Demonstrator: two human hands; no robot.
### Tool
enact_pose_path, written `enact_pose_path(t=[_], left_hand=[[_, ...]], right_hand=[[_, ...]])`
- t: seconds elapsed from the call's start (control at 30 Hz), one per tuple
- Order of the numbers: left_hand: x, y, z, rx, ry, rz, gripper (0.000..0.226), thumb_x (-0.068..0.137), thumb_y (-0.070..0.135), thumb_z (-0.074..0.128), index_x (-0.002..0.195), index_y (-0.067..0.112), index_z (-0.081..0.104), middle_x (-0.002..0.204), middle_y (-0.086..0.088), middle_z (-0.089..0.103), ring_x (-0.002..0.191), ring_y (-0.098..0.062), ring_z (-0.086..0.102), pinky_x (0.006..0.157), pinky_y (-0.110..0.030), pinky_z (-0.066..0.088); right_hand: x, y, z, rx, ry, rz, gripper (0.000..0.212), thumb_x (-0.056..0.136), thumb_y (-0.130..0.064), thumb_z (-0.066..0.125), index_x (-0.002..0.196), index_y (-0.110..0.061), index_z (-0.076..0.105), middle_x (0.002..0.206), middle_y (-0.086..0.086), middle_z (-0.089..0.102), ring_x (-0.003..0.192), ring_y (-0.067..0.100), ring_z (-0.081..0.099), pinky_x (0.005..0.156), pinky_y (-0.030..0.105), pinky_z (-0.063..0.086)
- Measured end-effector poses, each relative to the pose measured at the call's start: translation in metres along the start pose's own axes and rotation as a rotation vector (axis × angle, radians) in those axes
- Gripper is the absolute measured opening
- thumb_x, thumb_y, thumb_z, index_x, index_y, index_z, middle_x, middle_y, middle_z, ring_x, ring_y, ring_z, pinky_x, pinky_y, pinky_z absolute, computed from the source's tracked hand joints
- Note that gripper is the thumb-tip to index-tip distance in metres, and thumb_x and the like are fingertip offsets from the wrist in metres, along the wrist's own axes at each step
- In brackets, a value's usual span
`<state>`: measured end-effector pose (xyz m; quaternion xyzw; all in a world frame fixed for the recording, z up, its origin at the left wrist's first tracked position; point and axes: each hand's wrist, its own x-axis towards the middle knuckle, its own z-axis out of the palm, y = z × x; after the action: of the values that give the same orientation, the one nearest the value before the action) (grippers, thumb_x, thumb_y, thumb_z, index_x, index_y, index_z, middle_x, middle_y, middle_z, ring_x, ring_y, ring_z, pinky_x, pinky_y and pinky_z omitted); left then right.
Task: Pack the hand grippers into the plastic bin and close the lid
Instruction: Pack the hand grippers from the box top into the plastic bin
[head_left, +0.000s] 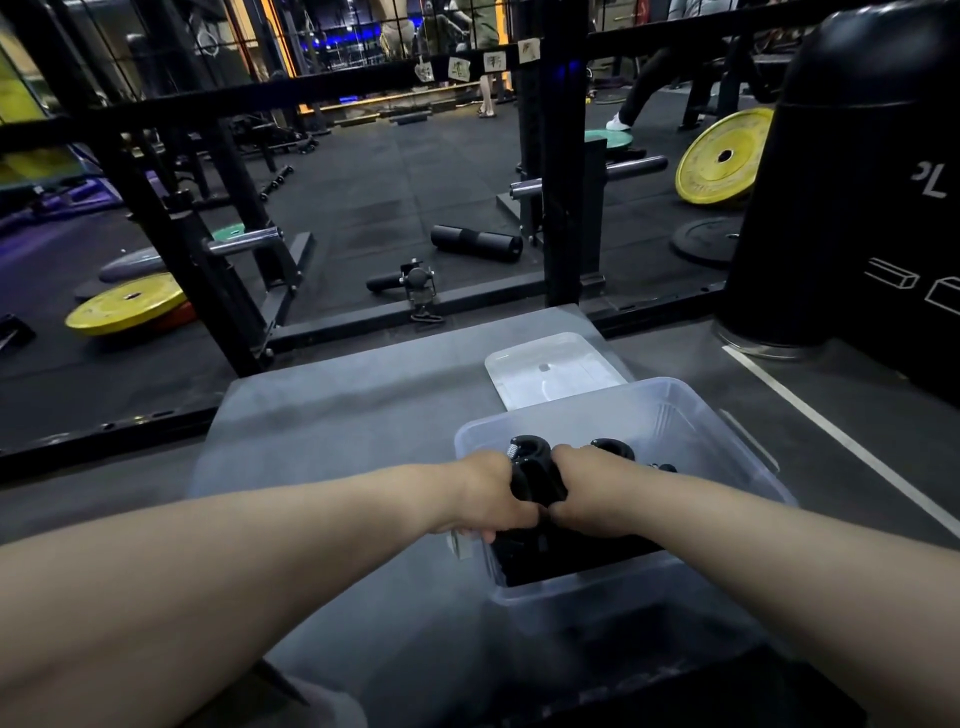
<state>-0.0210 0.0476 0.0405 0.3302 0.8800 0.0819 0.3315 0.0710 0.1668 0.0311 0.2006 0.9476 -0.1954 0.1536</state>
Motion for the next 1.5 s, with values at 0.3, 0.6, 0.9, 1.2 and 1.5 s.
enact_pose_path(t=[0.3,0.6,0.9,1.2,1.5], left_hand=[[0.002,0.002,-0.002,0.165,0.051,0.025,0.022,0.085,0.034,0.058,0.075,0.015,0.060,0.055,-0.001,0.061,0.048,-0.017,0.055,0.049,-0.020,0.047],[-0.005,-0.003,-0.012,0.139,-0.077,0.039,0.026,0.092,0.043,0.057,0.088,0.017,0.057,0.046,0.004,0.058,0.038,-0.011,0.054,0.044,-0.022,0.041],[-0.006,-0.001,-0.005,0.259,-0.104,0.059,0.019,0.086,0.033,0.058,0.077,0.020,0.048,0.054,-0.007,0.065,0.036,-0.017,0.046,0.044,-0.020,0.037],[-0.009,-0.004,-0.011,0.134,-0.164,0.057,0.026,0.093,0.040,0.056,0.080,0.018,0.053,0.039,0.012,0.058,0.031,-0.008,0.051,0.048,-0.022,0.042],[0.000,-0.025,-0.015,-0.048,-0.196,0.075,0.038,0.101,0.036,0.046,0.105,0.002,0.062,0.089,-0.001,0.073,0.070,-0.029,0.073,0.042,-0.023,0.045]], right_hand=[[0.002,0.009,0.002,-0.101,-0.057,-0.045,0.064,0.073,-0.058,0.066,0.119,-0.024,0.037,0.102,-0.008,0.059,0.101,0.021,0.055,0.093,0.038,0.036],[0.005,0.013,0.003,-0.170,-0.013,-0.084,0.061,0.071,-0.056,0.066,0.116,-0.026,0.037,0.096,-0.013,0.060,0.094,0.017,0.054,0.102,0.040,0.029],[0.004,0.005,0.010,-0.256,0.022,-0.086,0.063,0.076,-0.050,0.057,0.125,-0.016,0.035,0.102,-0.005,0.064,0.105,0.024,0.059,0.103,0.044,0.028],[-0.004,-0.005,0.008,-0.237,-0.074,-0.020,0.078,0.085,-0.057,0.044,0.145,-0.013,0.023,0.132,0.006,0.057,0.123,0.030,0.052,0.105,0.046,0.034],[-0.001,-0.014,0.003,-0.118,0.056,0.039,0.051,0.095,-0.042,0.031,0.137,-0.014,0.039,0.140,0.015,0.039,0.129,0.036,0.038,0.105,0.047,0.031]])
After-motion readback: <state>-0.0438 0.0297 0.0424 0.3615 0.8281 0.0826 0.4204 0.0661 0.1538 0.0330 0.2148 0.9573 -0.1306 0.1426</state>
